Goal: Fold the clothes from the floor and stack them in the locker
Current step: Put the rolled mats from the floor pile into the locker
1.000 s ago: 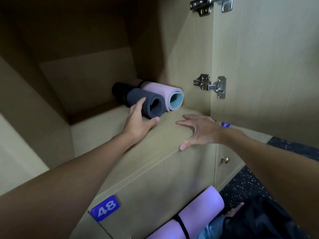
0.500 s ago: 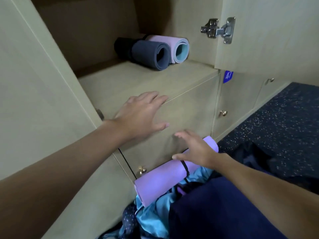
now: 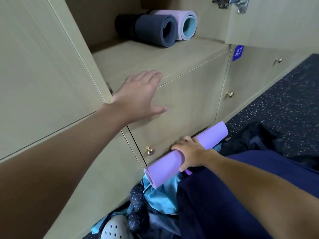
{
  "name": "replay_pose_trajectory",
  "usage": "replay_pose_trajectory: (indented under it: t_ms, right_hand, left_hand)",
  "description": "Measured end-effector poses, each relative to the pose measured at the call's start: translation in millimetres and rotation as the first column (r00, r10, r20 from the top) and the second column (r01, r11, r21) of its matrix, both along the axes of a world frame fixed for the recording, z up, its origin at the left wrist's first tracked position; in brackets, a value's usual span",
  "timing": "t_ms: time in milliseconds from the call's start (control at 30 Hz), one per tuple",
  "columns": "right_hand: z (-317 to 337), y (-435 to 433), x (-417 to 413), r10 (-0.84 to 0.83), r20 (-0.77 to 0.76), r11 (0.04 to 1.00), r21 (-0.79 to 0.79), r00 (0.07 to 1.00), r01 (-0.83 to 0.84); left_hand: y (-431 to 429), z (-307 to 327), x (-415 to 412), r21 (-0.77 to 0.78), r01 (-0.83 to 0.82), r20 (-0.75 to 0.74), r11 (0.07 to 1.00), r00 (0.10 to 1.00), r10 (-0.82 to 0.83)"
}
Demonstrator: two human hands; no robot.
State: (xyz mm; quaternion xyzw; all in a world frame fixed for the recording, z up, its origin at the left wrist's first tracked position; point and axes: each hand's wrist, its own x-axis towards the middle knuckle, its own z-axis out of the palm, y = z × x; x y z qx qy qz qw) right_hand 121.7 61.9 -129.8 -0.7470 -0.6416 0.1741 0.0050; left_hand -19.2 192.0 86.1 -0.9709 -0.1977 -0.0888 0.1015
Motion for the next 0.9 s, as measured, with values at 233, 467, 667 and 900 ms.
replay_pose_trajectory:
  t_ms: [233,467,667,900]
  right_hand:
    - [34,-11,11,0.078,0.019,0.995,0.057,0.997,-0.079]
    - [92,-46,24,0.035,0.049,0.973,0.228,0.998,-0.045]
    - [162,-66,19,0.064,0.136,0.931,0.349,0.989,-0.108]
    - [220,-96,9,0.071,0.246,0.812,0.548,0.967,-0.199]
  left_hand:
    - [-4,1,0,-0.012,-0.010,0.007,1.000,1.000,0.010]
    - [-28,13,-6,-0.174,-0.062,-0.006,0.983,0.998,0.062]
    - [-73,40,-21,-0.482,-0.107,-0.012,0.870,0.993,0.116]
    - [-109,64,-47,-0.806,-0.093,-0.020,0.585,0.991,0.130]
